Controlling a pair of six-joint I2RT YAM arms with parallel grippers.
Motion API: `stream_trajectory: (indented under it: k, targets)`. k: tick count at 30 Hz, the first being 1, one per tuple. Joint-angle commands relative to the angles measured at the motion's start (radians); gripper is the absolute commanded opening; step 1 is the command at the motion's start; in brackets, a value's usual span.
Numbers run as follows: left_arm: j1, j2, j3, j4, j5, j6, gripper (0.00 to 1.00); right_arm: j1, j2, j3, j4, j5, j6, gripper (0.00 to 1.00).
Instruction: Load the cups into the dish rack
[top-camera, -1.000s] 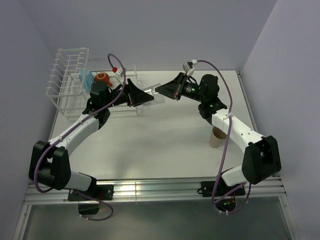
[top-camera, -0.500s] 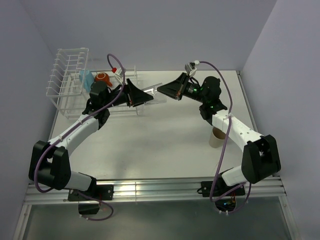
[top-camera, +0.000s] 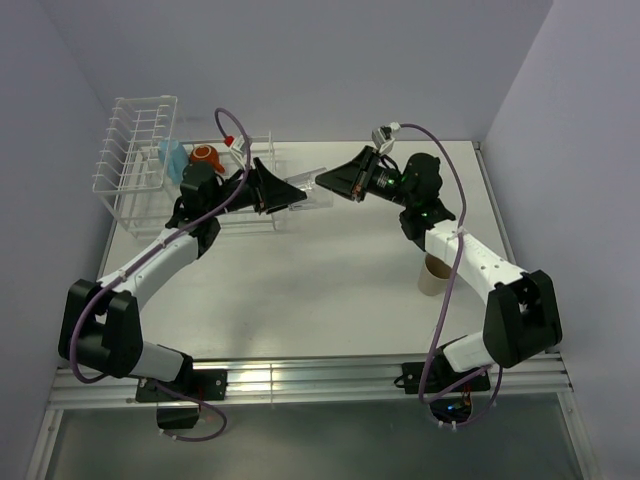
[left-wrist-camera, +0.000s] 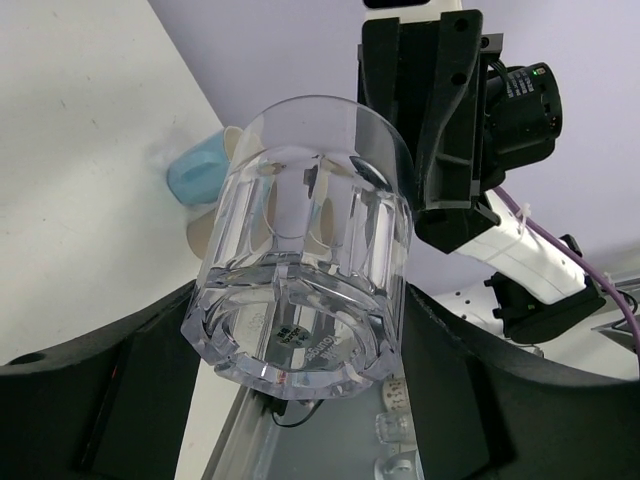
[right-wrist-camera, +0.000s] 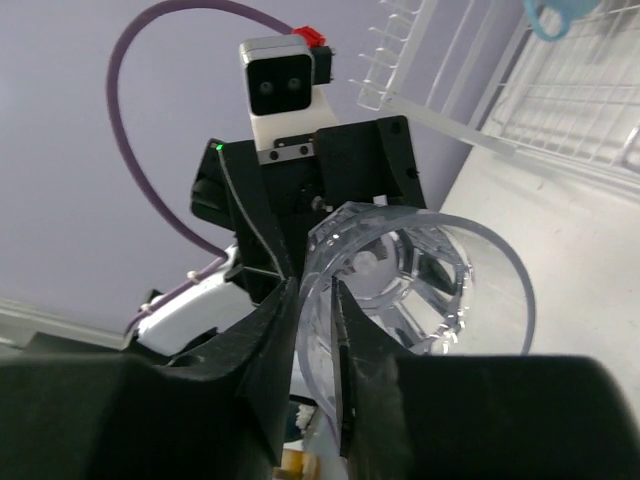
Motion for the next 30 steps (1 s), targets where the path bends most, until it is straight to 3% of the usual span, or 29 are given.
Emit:
stream_trajectory:
  k: [1,7,13,16,20,24,30]
  targets:
    - [0.001,-0.024,0.067,0.016,-0.027,0.029,0.0,-0.004,-0.045,0.027,-0.096,0.019,-0.11,0.28]
    - [0.029,-0.064,0.103,-0.123,-0.086,0.112,0.0,-0.033,-0.091,0.069,-0.276,0.099,-0.239,0.42]
    - [0.087,-0.098,0.132,-0.257,-0.117,0.173,0.0,-0.073,-0.151,0.07,-0.403,0.211,-0.328,0.48]
    - [0.108,-0.103,0.219,-0.464,-0.235,0.282,0.0,-0.076,-0.192,0.086,-0.53,0.349,-0.413,0.48]
    - [0.11,-0.029,0.446,-0.776,-0.674,0.45,0.0,-0.075,-0.221,0.101,-0.651,0.453,-0.5,0.48]
    - [0.11,0.11,0.651,-0.955,-0.917,0.526,0.0,-0.073,-0.221,0.113,-0.728,0.501,-0.563,0.48]
    - [0.11,0.389,1.009,-1.188,-1.05,0.595,0.0,-0.073,-0.226,0.087,-0.771,0.546,-0.62,0.48]
